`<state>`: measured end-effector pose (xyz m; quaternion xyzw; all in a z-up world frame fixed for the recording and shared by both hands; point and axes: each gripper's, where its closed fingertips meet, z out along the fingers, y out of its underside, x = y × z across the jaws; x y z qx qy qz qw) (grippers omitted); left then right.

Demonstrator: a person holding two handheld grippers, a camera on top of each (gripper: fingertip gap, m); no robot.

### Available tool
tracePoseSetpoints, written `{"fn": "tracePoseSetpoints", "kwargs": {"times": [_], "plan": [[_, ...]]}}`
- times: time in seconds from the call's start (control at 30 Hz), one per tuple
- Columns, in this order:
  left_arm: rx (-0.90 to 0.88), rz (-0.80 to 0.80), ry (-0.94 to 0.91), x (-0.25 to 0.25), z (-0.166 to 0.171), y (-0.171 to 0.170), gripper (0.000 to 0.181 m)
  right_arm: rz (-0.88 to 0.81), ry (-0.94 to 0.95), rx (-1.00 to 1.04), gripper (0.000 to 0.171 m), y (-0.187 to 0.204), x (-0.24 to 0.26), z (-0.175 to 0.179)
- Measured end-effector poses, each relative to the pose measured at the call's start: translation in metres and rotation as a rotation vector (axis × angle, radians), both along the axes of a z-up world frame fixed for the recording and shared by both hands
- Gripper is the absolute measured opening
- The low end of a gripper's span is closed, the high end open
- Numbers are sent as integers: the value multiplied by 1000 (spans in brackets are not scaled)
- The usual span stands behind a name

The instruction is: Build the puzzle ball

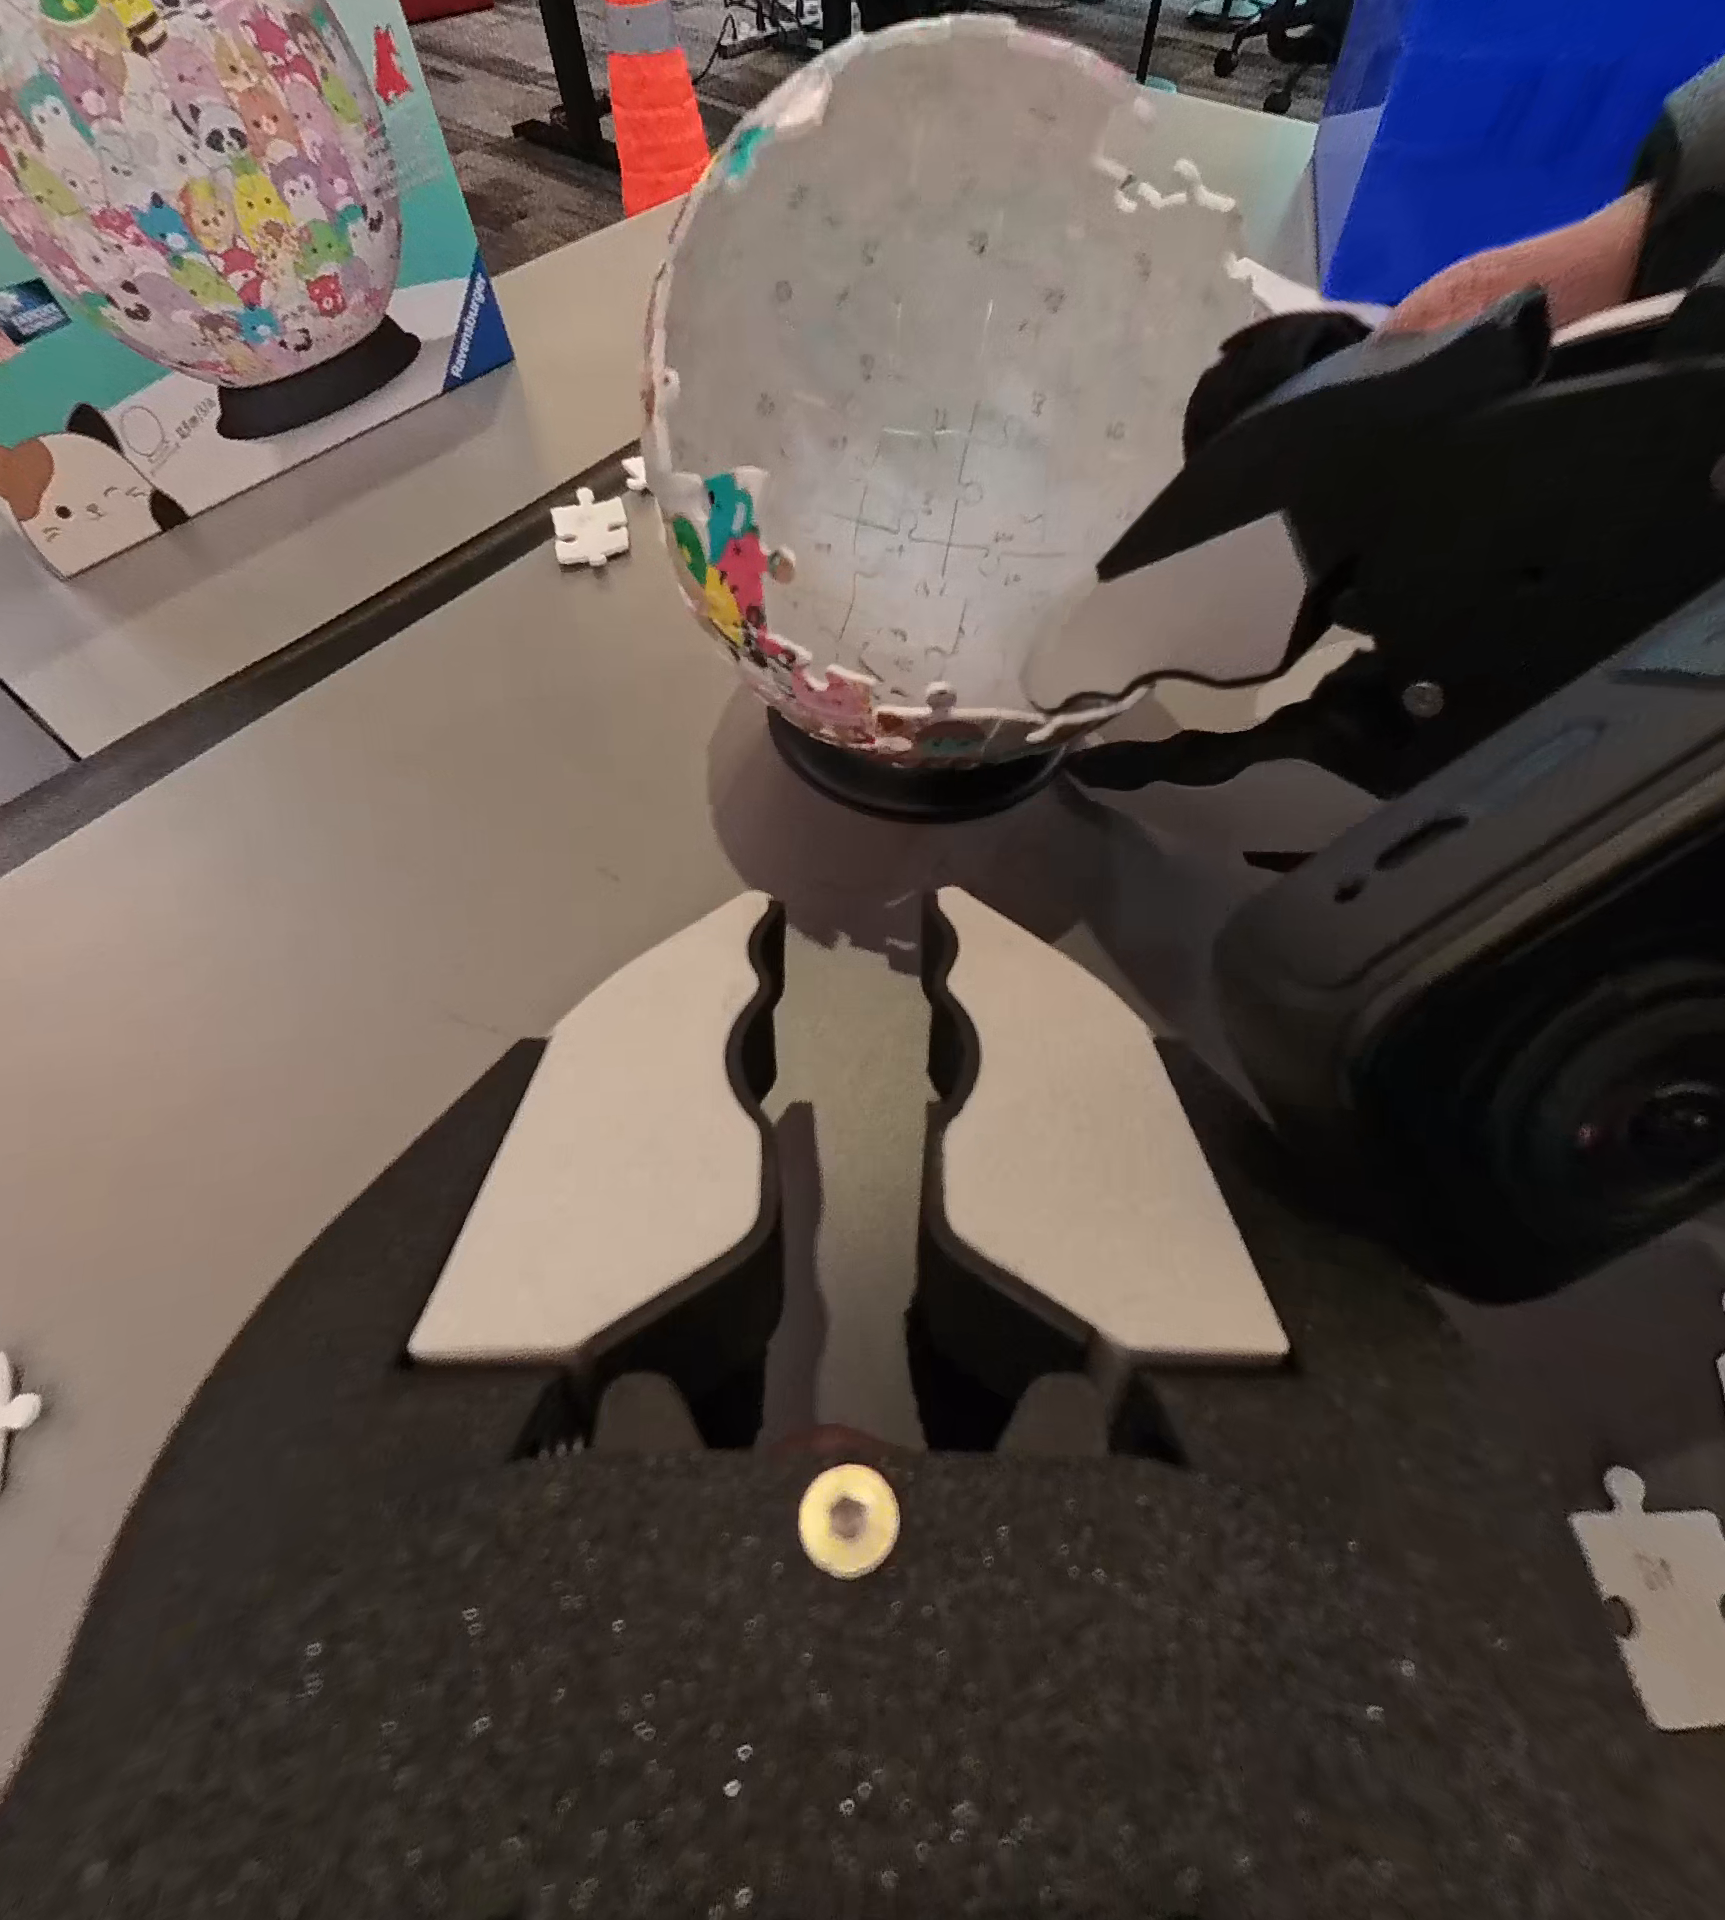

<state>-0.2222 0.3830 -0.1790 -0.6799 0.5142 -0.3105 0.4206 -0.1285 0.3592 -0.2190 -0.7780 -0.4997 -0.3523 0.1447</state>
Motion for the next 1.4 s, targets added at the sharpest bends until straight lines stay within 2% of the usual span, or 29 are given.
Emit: {"fn": "tracePoseSetpoints", "kwargs": {"times": [0.43, 0.5, 0.6, 0.63, 0.73, 0.83, 0.93, 1.1, 1.27, 1.37, 1.4], "plan": [[-35, 16, -18, -2, 2, 4, 25, 4, -14, -33, 18, 1, 1, 0], [-42, 16, -20, -2, 2, 4, 25, -8, -26, -10, 24, 2, 2, 2], [-43, 17, -19, -2, 2, 4, 26, -23, -48, 16, 53, -4, 8, 13], [-43, 16, -17, -2, 1, 4, 26, -28, -32, 9, 58, -9, 8, 15], [-42, 14, -10, -1, 0, 4, 26, -12, 26, 44, 60, -22, 1, 28], [-33, 10, 0, -1, -1, 3, 25, 2, 162, 88, 59, -36, -11, 39], [-5, 7, 9, 1, -1, 2, 25, -26, 407, 174, 59, -47, -21, 56], [76, 20, -1, 5, 6, -1, 23, -151, 694, 495, 50, -49, 10, 96], [147, 30, -13, 18, 17, -12, 22, -229, 807, 605, 53, -50, 36, 91], [169, 128, 8, 23, 25, 2, 24, -282, 971, 583, 57, -43, 35, 86], [143, 159, 32, 23, 26, 8, 30, -303, 1016, 586, 57, -39, 37, 86]]}}
